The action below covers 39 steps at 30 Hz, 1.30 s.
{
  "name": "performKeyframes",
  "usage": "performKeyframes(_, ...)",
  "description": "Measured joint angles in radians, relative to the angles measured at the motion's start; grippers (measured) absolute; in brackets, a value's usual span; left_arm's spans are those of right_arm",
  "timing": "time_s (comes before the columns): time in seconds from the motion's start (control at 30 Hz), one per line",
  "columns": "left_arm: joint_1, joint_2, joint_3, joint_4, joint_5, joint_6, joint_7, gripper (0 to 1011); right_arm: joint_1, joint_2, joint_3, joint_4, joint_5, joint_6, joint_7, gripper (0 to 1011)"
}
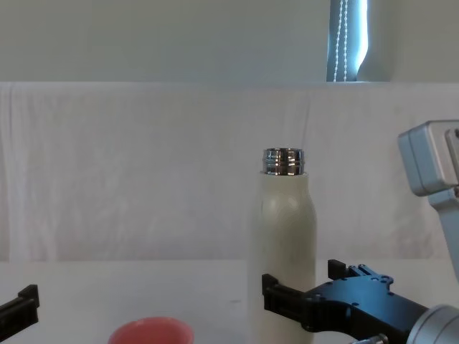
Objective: Grasp the thermos with one hand and pour water into the cup lid.
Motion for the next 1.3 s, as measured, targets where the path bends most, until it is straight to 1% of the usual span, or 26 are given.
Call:
performKeyframes(1.13,0.000,0.000,0.000,0.000,0.000,0.000,0.000,1001,0.073,-0.036,-0.027,0.094,0.018,-0.008,0.005,1001)
performKeyframes(1.3,0.000,0.000,0.000,0.000,0.000,0.000,0.000,1001,0.080,-0.039,-0.029,0.106,0.028,-0.025,0.014,1001)
